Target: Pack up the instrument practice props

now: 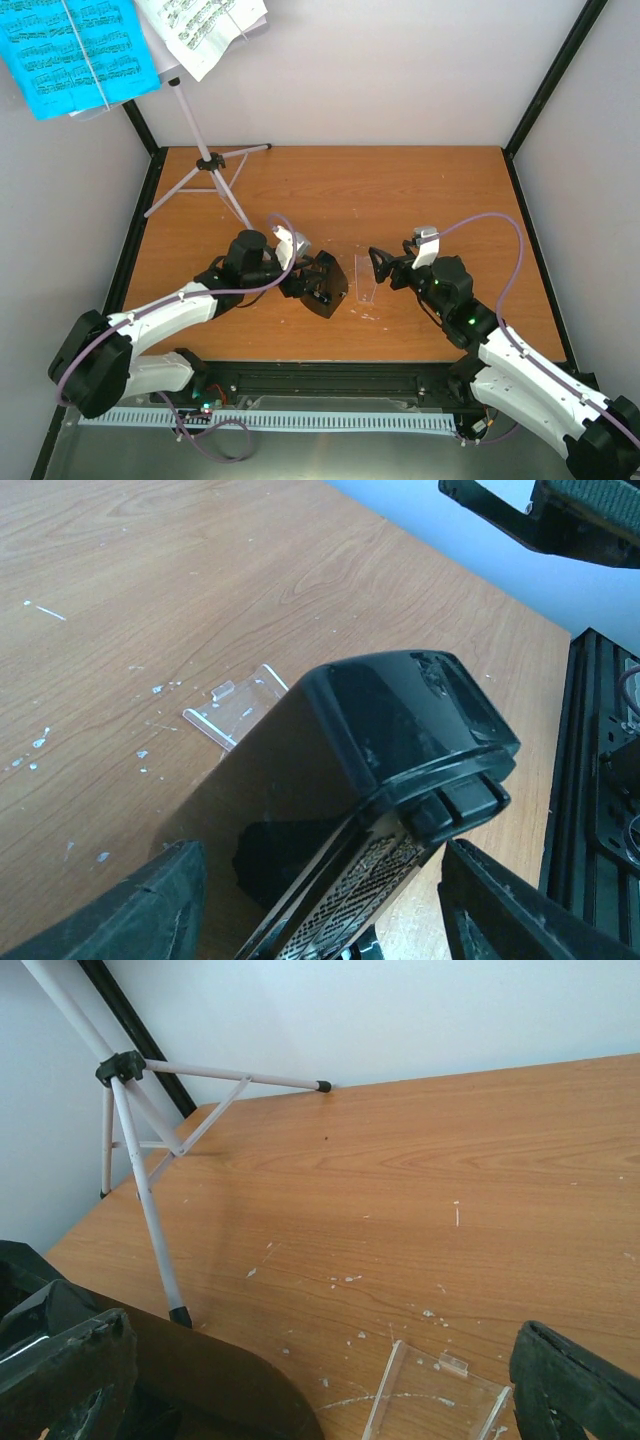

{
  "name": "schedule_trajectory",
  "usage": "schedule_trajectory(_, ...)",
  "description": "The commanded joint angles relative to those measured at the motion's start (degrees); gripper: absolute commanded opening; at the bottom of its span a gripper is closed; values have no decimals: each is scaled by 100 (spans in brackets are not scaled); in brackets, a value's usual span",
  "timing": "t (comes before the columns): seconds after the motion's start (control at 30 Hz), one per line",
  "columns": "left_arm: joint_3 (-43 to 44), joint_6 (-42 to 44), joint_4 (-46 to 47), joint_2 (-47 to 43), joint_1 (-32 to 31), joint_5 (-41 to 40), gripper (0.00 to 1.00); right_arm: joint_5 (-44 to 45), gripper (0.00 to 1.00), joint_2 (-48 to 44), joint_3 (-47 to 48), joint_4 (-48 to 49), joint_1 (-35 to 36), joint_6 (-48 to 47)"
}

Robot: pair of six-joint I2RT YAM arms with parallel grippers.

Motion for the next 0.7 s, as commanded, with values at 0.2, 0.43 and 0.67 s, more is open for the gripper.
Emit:
schedule_trajectory(0.2,118,190,271,83,-80,61,59,100,100,-2,-117,121,-60,149)
schedule_trajectory(0.43,137,201,269,99,-80,101,54,58,100,85,-141,220,-55,177)
schedule_trajectory(0.67,166,209,269,143,-79,175,51,33,100,135,-156,256,-58,186)
